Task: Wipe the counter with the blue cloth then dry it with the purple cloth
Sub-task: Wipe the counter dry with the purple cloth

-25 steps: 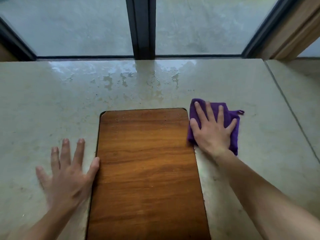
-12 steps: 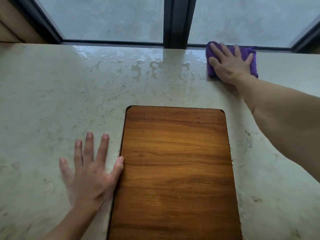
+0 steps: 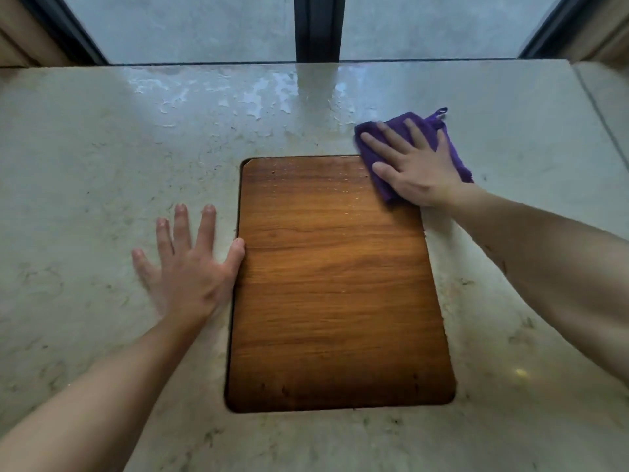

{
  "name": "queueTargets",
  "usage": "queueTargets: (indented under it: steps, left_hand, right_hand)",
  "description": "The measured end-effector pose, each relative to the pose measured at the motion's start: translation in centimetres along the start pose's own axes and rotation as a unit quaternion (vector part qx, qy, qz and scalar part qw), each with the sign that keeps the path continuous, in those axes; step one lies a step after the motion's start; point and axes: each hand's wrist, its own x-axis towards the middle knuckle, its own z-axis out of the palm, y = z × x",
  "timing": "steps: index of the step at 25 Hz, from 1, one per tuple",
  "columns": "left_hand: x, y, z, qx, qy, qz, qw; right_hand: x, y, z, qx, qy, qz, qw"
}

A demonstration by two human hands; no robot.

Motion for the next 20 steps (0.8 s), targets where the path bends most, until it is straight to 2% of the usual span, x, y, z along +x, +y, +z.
queueTargets:
  steps: [3, 7, 11, 15, 20]
  left_hand:
    - [0.2, -0.2, 0.2, -0.012, 0.004, 0.009, 1.000]
    - [0.2, -0.3, 0.2, -0.023, 0.018, 0.036, 0.999]
    - [0.0, -0.7, 0.3, -0.022, 0.016, 0.060, 0.998]
    - [0.0, -0.6, 0.2, -0.020, 0.014, 0.061, 0.998]
    - [0.1, -0.6, 0.3, -0.023, 0.013, 0.062, 0.998]
  right_hand:
    - [-7.2, -2.3, 2.5, -0.003, 0.003, 0.023, 1.000]
    - [-18.1, -5.8, 6.3, -0.010, 0.055, 0.060, 0.997]
    - [-29.5, -9.4, 9.0, 0.023, 0.020, 0.127, 0.991]
    - [-39.7, -14.2, 12.1, 0.026, 0.038, 0.196, 0.980]
    - [-44.9, -21.6, 15.4, 0.036, 0.071, 0.309, 0.948]
